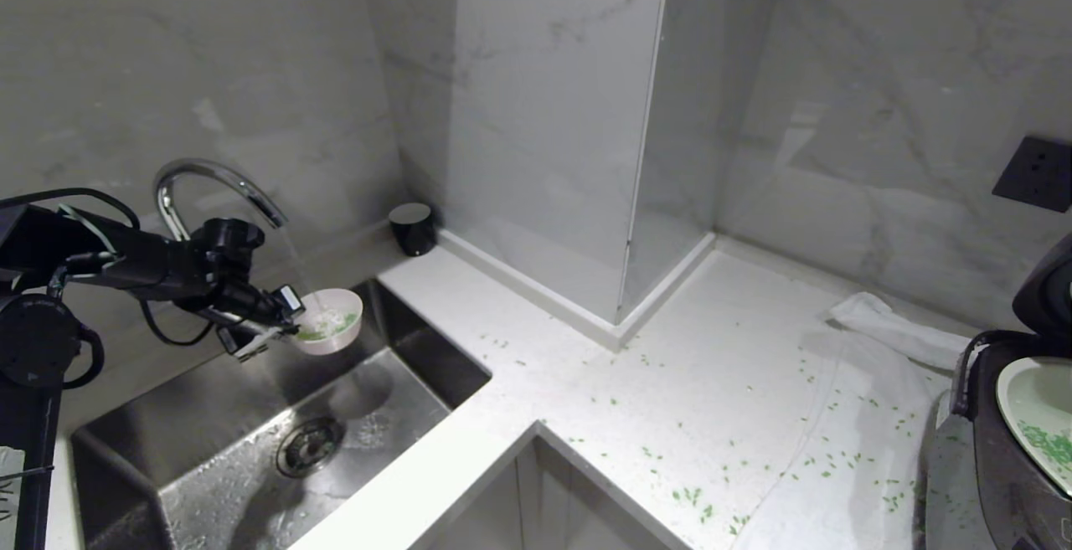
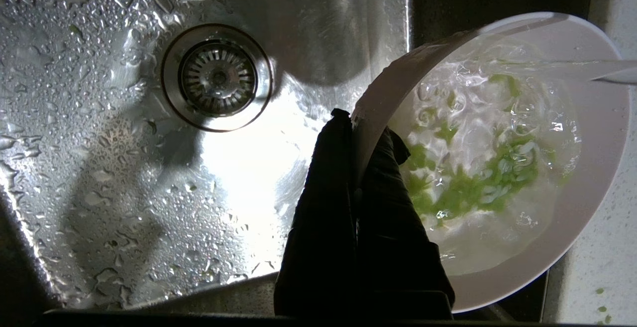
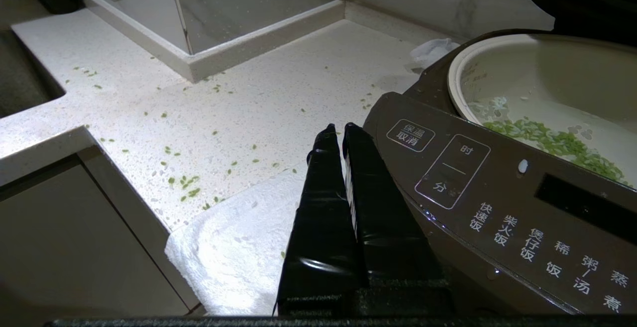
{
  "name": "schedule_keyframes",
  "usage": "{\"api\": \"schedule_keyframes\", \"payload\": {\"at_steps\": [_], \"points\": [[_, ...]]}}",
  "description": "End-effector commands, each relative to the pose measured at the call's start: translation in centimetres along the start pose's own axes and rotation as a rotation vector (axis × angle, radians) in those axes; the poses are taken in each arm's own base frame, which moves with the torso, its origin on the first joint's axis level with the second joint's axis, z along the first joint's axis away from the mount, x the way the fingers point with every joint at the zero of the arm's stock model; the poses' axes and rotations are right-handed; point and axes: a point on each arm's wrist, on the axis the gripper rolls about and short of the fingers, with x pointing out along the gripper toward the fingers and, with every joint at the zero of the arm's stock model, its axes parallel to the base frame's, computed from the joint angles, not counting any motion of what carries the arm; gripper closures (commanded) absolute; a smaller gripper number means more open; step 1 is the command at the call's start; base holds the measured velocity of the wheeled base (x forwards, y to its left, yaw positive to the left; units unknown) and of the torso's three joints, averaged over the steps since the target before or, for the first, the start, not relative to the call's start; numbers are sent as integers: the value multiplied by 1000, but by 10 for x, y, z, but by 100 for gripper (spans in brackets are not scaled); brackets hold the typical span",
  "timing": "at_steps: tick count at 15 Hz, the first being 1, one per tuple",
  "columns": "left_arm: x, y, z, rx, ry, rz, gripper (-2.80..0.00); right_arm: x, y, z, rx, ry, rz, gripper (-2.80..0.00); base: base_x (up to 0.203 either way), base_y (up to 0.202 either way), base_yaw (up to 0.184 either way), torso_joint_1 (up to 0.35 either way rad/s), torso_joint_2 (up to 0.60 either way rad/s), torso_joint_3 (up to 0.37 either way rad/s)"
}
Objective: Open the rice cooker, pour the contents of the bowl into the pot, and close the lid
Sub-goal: Fill a bowl with water from the tap
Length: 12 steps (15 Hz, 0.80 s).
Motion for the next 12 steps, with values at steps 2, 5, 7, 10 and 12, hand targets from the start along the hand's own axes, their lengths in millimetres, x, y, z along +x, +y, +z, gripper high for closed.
{"api": "schedule_keyframes", "payload": {"at_steps": [2,5,7,10,12], "points": [[-4,-1,-10,4,29,8,0,0,0,0,-1,1,1,0,0,0,0,0,0,0],[-8,-5,-11,9,25,1,0,0,0,0,-1,1,1,0,0,0,0,0,0,0],[-8,-4,-7,6,13,-2,0,0,0,0,-1,1,1,0,0,0,0,0,0,0],[-8,-3,-7,3,14,2,0,0,0,0,-1,1,1,0,0,0,0,0,0,0],[-9,-2,-15,6,39,13,0,0,0,0,-1,1,1,0,0,0,0,0,0,0]]}}
